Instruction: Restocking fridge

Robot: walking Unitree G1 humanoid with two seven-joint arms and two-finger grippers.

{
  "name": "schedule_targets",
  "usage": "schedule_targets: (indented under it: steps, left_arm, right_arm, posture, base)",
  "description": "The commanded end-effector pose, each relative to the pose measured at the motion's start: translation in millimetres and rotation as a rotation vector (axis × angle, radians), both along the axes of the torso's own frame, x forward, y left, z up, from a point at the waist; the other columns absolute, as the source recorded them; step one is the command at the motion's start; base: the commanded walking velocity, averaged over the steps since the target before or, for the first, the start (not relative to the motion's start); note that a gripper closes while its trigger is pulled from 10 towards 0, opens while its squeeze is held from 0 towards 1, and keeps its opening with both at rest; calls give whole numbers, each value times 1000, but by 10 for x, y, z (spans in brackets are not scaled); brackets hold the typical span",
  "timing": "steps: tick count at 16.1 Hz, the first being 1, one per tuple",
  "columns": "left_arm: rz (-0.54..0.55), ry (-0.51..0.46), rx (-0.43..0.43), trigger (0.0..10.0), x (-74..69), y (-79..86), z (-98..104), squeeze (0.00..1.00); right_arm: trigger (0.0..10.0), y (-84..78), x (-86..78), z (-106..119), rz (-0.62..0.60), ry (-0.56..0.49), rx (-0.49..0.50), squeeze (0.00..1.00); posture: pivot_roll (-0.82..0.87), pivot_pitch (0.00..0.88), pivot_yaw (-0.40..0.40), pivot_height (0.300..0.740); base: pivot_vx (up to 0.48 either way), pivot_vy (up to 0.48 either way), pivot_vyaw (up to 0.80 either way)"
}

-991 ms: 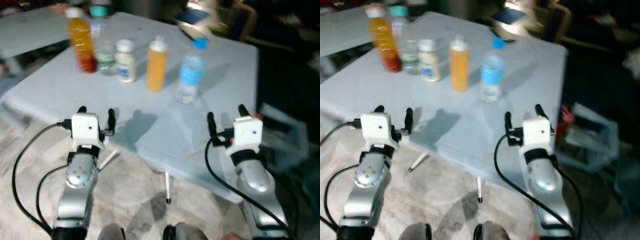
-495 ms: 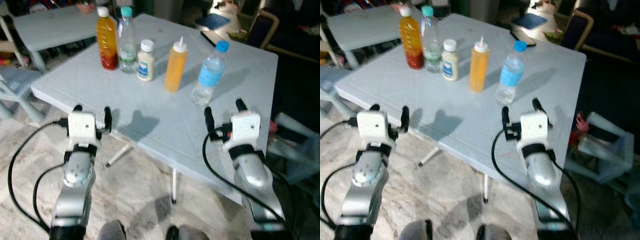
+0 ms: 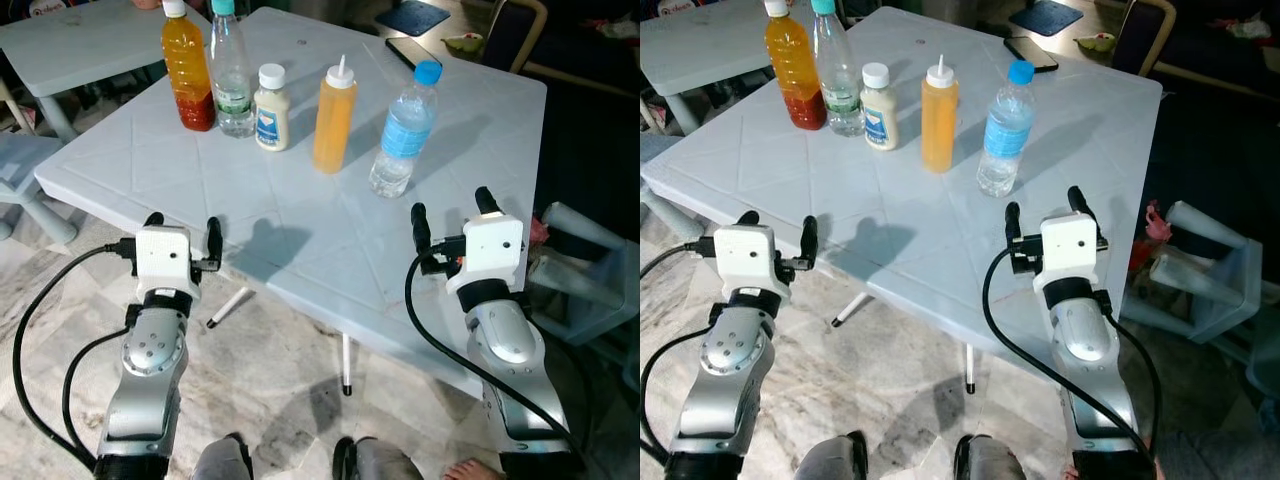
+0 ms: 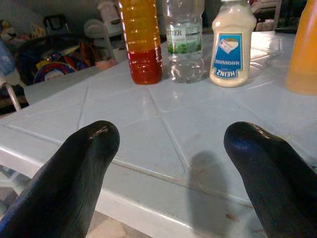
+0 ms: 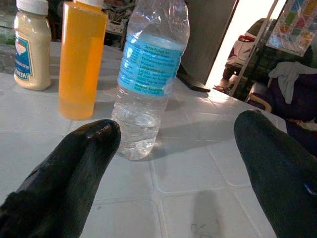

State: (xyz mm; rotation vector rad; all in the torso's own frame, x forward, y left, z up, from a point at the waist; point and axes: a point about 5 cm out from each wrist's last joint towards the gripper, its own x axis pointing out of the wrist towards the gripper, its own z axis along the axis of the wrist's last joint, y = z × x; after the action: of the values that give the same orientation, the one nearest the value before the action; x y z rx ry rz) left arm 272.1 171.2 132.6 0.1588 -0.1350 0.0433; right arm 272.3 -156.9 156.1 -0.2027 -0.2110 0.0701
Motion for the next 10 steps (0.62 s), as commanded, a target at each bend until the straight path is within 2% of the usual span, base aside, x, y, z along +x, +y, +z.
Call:
schedule_targets:
  steps: [1, 4, 10]
  left_arm:
    - [-12, 7, 7, 10000, 3, -17, 5, 0]
    - [-16, 10, 12, 10000, 7, -15, 9, 0]
    - [-32, 3, -3, 10000, 17, 6, 103, 0]
  right_arm:
    - [10000, -40, 11, 7, -23, 0, 4, 0]
    - [10000, -62, 55, 30, -37, -11, 0, 0]
    - [10000, -34, 208, 253, -26, -66, 27, 0]
  posture:
    - [-68, 173, -44, 740]
    - [-68, 184, -37, 740]
    - [-2, 211, -35, 740]
  base:
    - [0, 0, 0]
    - [0, 0, 0]
    - [0, 0, 0]
